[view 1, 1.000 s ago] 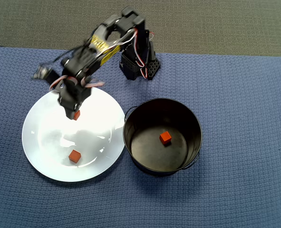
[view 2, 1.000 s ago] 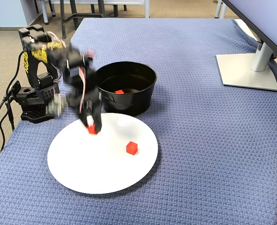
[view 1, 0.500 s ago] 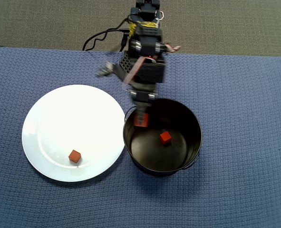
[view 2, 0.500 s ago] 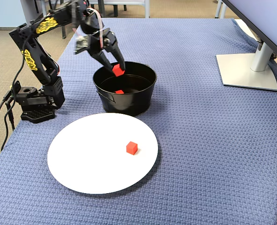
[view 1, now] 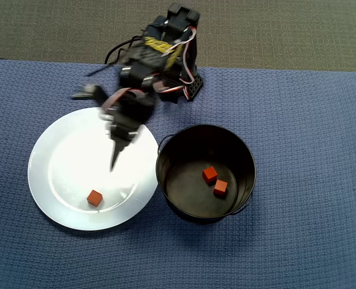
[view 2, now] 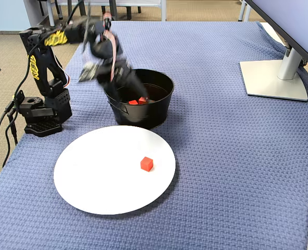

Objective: Pick up the red cubes from the white plate and place them in the black recipient

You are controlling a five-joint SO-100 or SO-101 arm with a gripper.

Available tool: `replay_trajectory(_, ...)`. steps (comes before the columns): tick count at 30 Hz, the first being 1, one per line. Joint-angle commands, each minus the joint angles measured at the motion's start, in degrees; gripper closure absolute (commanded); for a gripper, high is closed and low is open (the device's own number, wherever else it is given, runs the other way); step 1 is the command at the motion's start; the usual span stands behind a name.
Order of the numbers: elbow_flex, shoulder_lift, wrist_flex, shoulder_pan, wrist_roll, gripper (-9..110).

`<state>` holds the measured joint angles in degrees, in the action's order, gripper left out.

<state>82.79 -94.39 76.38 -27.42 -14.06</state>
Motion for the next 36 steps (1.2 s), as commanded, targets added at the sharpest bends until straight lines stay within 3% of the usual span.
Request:
replay_trajectory(1,-4.6,5.7,-3.4,-9.5,-5.6,73)
replay_trajectory(10,-8.5,18.7,-6.4,-10.9,-3.6,74)
replay_trajectory(19,-20.3,30.7,-1.9,-8.2,-1.2,75)
replay_trajectory(24,-30.9,36.8,6.4,-7.2,-1.6,76)
replay_trajectory(36,-43.9,41.0,12.4,-6.3,1.0,76)
